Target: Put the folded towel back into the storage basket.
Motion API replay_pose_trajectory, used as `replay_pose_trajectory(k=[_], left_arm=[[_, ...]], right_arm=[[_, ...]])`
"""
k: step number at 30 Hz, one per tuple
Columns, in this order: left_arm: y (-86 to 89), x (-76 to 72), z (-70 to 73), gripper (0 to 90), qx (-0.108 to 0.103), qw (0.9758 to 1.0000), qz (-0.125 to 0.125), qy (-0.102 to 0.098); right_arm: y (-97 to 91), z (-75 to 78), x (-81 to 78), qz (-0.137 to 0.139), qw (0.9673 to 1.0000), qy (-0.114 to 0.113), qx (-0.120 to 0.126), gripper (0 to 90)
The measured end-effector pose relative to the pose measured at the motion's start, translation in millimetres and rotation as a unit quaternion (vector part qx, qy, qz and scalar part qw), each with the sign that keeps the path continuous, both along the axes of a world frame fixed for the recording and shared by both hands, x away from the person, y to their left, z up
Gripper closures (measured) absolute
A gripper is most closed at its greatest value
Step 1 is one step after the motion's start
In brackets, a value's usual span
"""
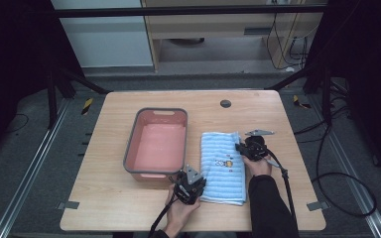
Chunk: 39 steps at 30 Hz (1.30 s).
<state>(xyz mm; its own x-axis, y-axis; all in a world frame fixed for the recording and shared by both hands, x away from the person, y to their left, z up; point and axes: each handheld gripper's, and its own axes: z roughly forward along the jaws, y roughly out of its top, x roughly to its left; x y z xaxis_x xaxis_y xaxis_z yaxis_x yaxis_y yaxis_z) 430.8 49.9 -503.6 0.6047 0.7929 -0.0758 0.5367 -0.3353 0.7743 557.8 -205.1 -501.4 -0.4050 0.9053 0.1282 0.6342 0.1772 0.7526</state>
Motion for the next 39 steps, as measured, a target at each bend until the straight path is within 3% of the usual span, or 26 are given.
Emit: replay_pose_trajectory(k=[4,9,11,15,23,30,39], left_arm=[[2.5,-0.7,1.7,86.0,-0.009,0.9999,-0.006,-0.005],[5.6,-2.6,13.1,86.1,-0.014,0.9997,-0.01,-0.018],[6.0,-2.9,20.7,86.1,-0.018,0.999,-0.021,-0.035],[6.7,-5.7,27.3,86.1,-0.022,0.9987,-0.026,-0.039],[10.5,-11.4,46.3,86.0,-0.028,0.9976,-0.031,-0.056],[15.6,-13.9,62.1,86.1,-0.038,0.9963,-0.035,-0.069],[20.6,-15.4,74.3,86.1,-0.049,0.995,-0.038,-0.078]], right_arm=[[0.6,3.5,-1.2,0.003,1.0,-0.005,-0.001,83.7],[1.7,15.6,-6.4,0.012,0.9996,-0.026,0.007,83.8],[2.9,21.2,-9.1,0.018,0.9992,-0.033,0.009,83.8],[3.9,29.5,-13.1,0.022,0.9986,-0.047,0.008,83.7],[1.0,52.4,-23.6,0.027,0.996,-0.084,0.018,83.8],[-2.7,68.5,-30.3,0.026,0.9936,-0.104,0.034,83.8],[-1.3,86.9,-36.8,0.032,0.9909,-0.126,0.034,83.9]])
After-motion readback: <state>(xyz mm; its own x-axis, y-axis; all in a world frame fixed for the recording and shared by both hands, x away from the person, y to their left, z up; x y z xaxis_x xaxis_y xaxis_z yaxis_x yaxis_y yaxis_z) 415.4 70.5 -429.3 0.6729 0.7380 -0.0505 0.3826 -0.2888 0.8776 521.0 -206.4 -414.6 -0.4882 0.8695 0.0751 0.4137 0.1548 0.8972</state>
